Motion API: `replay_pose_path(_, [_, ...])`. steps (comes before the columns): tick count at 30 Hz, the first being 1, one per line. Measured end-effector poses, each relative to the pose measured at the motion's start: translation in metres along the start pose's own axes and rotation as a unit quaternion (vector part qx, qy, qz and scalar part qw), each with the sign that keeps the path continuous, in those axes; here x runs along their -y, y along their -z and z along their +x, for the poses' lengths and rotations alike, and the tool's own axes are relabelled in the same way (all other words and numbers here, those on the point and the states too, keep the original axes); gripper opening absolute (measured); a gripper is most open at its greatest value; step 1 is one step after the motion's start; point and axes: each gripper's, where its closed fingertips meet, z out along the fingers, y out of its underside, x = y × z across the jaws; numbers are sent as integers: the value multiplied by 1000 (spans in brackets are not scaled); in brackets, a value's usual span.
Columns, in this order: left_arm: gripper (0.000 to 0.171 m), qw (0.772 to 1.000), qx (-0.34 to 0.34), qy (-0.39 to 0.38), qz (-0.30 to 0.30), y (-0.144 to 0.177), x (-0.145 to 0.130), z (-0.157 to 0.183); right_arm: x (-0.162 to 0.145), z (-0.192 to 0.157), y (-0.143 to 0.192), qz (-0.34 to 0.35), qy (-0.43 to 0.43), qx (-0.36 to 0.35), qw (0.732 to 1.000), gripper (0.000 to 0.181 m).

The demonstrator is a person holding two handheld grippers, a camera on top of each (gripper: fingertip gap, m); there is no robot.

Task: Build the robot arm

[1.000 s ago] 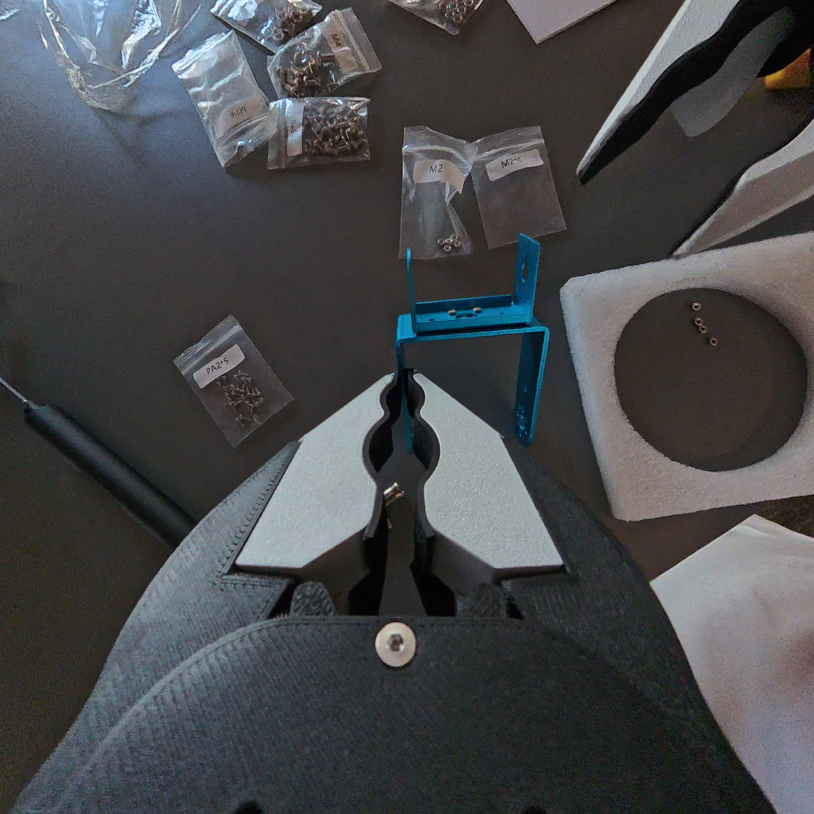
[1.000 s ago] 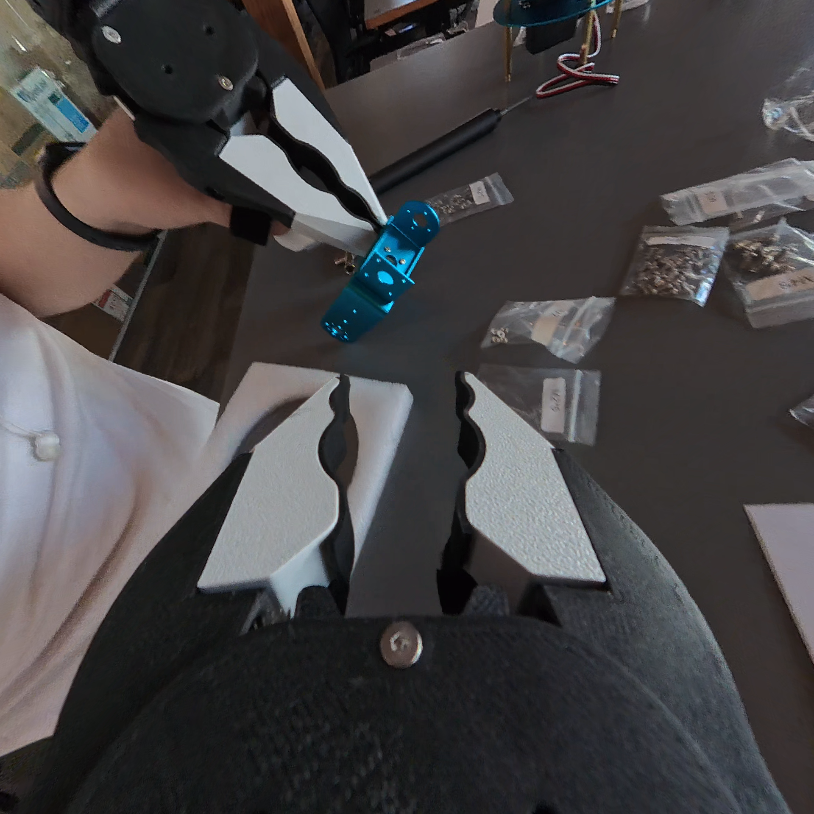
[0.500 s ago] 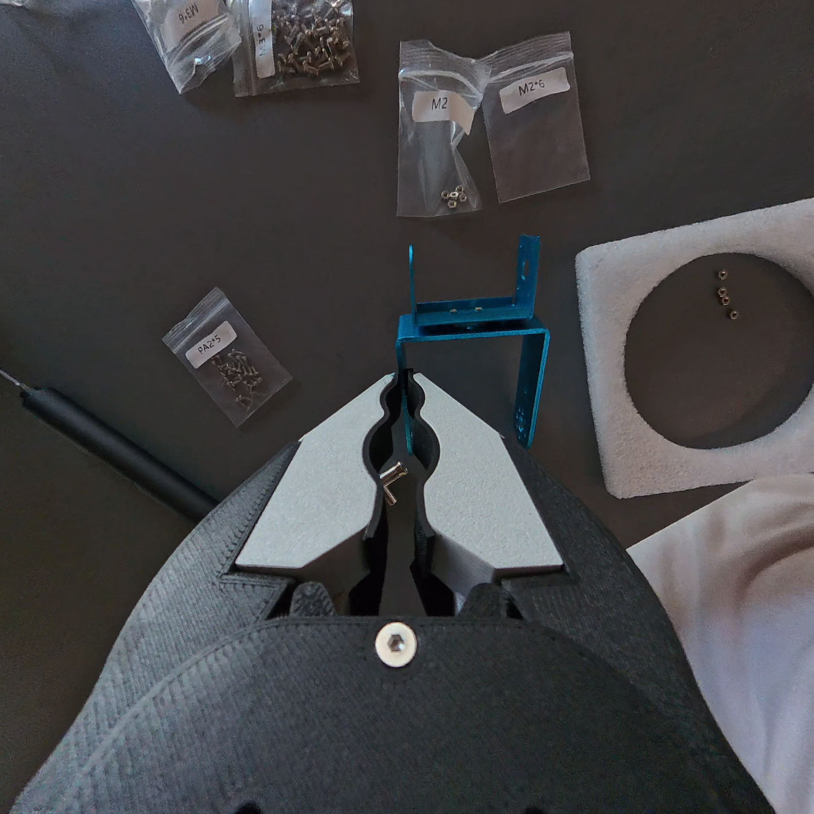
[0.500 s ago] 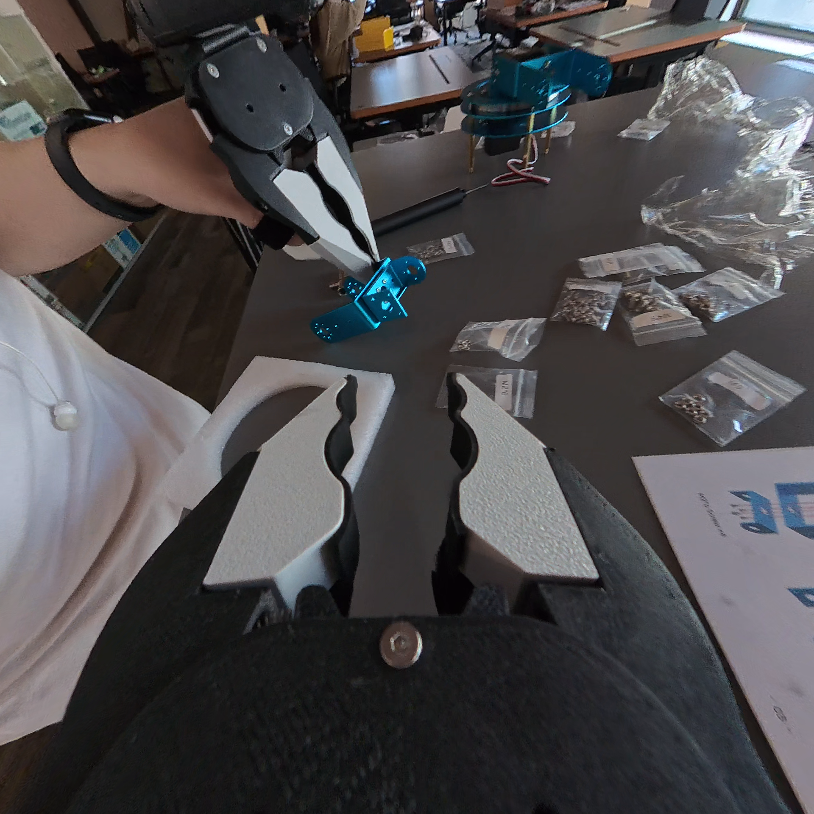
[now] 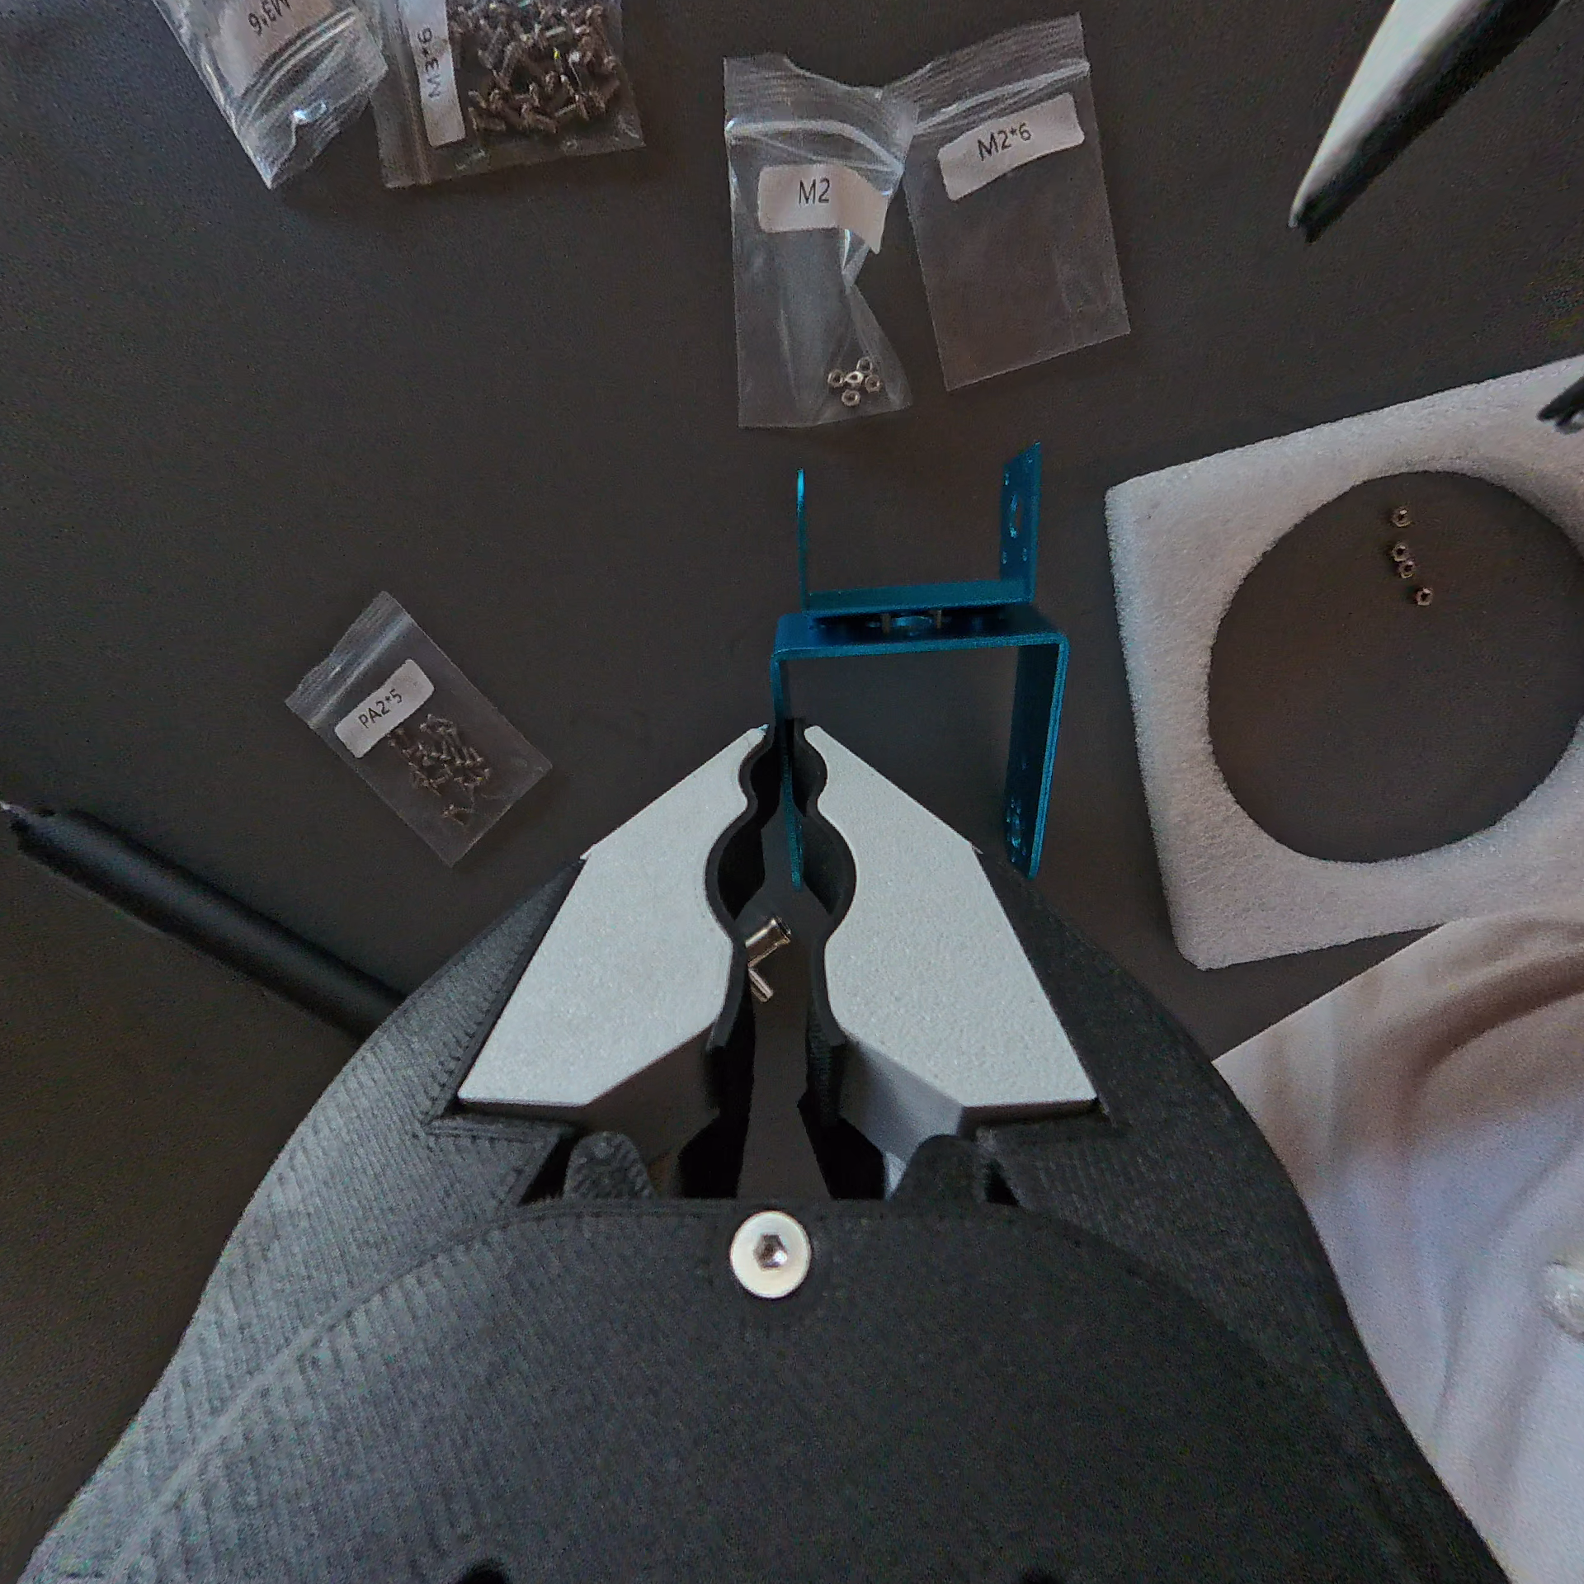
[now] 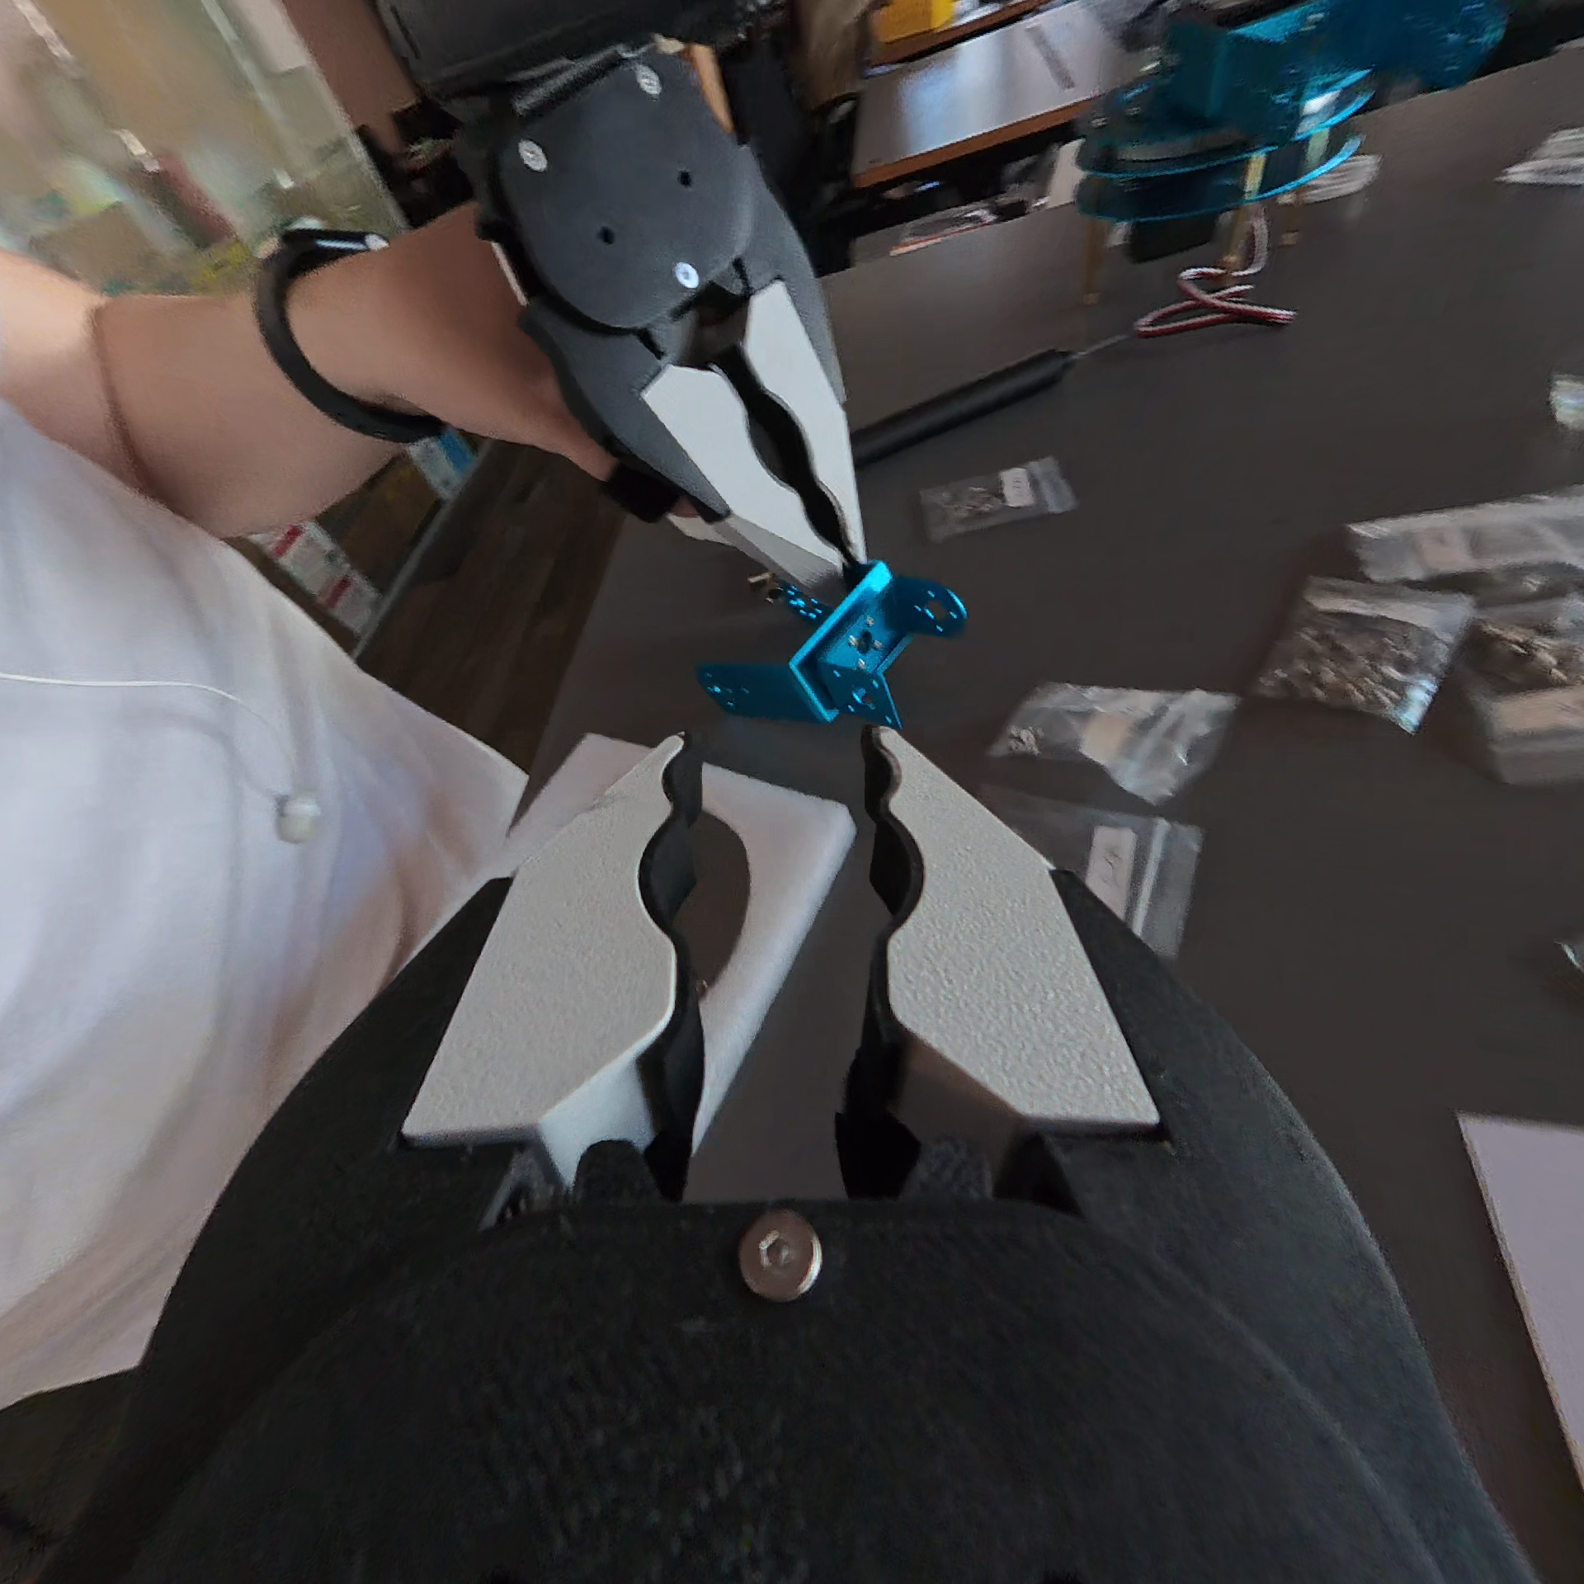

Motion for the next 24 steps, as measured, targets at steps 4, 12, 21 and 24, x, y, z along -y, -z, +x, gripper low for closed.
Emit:
replay_pose_path(4, [0,1000,-1,-4,-4,-2,1,0,17,9,-14,-31,25,15,999,20])
replay_pose_path(12, [1,1000,2,-12,-12,-3,2,1,-2,37,-56,-173,84,24,981,0])
replay_pose_path(21, [1,999,7,-23,-23,-5,4,2,-15,35,-66,-194,107,27,975,0])
replay_pose_path(24, [1,999,6,-25,-27,-5,4,3,-15,36,-65,-197,111,26,974,0])
